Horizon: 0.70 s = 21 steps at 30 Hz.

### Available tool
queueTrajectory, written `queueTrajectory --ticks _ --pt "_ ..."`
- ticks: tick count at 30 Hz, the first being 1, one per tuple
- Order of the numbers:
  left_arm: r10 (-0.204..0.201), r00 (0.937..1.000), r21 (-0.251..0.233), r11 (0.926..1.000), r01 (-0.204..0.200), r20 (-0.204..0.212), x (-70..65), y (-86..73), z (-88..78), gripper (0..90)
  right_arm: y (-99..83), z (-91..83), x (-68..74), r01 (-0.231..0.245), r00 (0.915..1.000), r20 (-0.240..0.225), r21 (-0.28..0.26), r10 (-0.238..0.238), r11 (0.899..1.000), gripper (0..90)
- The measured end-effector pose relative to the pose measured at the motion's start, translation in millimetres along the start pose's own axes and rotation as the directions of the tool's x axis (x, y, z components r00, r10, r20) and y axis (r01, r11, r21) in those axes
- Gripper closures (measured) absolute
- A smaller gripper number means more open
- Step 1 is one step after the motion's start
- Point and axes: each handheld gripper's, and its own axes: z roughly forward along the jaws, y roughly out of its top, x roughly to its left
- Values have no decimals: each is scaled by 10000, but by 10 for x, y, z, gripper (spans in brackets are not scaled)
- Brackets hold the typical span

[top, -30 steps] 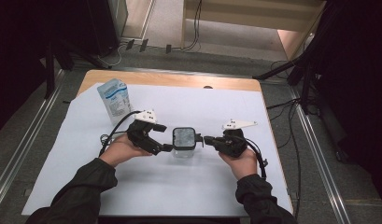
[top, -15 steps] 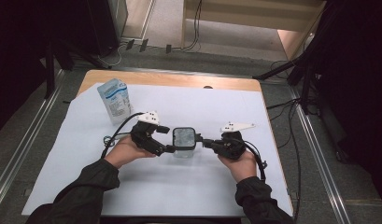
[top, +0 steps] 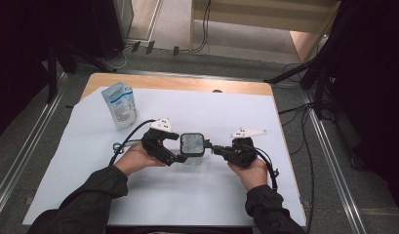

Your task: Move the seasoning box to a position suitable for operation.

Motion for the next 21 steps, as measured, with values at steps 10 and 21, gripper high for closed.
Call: queueTrajectory --ticks 10,21 --pt "312 9994 190 9993 -310 -125 7 -3 144 35 -16 2 2 31 10000 22 6 -31 10000 900" --pt "502 9985 -124 9987 -504 -215 -3 16 149 99 -24 -9 23 153 9999 -4 -36 -153 9999 900"
